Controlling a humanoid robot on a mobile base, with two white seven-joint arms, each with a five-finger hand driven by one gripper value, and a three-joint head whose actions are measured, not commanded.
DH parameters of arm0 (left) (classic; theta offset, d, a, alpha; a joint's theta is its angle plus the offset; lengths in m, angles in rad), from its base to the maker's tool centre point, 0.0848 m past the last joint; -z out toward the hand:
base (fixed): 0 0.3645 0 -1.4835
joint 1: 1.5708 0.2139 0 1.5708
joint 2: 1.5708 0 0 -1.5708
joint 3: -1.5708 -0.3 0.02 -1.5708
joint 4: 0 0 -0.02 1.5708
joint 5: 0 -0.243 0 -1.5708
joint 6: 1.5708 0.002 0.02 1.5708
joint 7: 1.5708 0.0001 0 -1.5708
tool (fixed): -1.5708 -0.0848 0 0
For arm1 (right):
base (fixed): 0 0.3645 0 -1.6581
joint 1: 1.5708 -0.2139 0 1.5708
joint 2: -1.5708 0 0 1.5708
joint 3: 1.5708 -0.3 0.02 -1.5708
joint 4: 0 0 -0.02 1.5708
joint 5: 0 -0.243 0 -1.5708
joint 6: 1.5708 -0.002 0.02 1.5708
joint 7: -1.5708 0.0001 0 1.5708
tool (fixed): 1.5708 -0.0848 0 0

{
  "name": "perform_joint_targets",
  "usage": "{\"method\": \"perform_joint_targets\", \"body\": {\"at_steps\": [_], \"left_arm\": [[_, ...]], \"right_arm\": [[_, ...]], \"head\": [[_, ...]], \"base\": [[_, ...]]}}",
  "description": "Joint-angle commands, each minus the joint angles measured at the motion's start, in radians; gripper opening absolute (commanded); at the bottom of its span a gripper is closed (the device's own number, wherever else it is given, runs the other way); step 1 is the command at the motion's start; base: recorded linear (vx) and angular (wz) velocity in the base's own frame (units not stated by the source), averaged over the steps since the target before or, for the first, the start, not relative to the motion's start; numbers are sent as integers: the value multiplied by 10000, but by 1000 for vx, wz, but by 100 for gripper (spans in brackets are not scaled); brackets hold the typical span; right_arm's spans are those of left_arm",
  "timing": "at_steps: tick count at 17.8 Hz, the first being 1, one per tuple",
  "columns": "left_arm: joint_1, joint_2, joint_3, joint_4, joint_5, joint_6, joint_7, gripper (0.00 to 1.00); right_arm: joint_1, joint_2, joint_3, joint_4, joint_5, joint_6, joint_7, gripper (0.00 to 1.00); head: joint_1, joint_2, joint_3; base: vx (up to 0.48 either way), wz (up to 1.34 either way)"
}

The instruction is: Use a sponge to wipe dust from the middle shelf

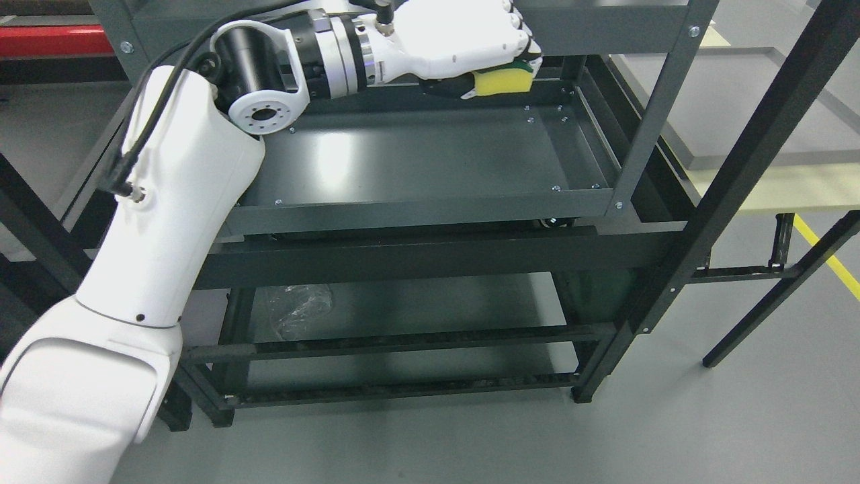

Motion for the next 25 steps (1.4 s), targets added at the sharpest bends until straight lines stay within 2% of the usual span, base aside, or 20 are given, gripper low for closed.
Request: {"method": "perform_joint_targets", "body": {"at_steps": [1,5,8,14,17,20,23,25], "left_arm": [[578,1236,2396,-428,65,4,-523,3],[948,1267,4497,-489,141,4,-1627,3],[978,1404,5572,-474,554,4,-2562,4],[1561,2507,5759,-489,2026,4,-2888,4],[1562,2572,5714,-489,2471,4,-2888,4],[1607,1961,4996,-413,4186,4,-2934,5],[1988,231,4365,-428,5461,4,-2934,5],[2648,-936,4211,-489,5709,4,-2949,5]], "right_arm": [[2,-175,0,-174,0,723,-1,100],[2,-175,0,-174,0,723,-1,100],[2,-175,0,-174,0,723,-1,100],[2,-175,0,-174,0,723,-1,100],[2,-175,0,-174,0,723,-1,100],[2,-175,0,-174,0,723,-1,100],[2,-175,0,-174,0,723,-1,100],[2,-175,0,-174,0,723,-1,100]], "head": [[0,0,0],[0,0,0],[0,0,0],[0,0,0],[0,0,0],[0,0,0],[0,0,0],[0,0,0]], "base": [[0,0],[0,0],[0,0],[0,0],[0,0],[0,0],[0,0],[0,0]]}}
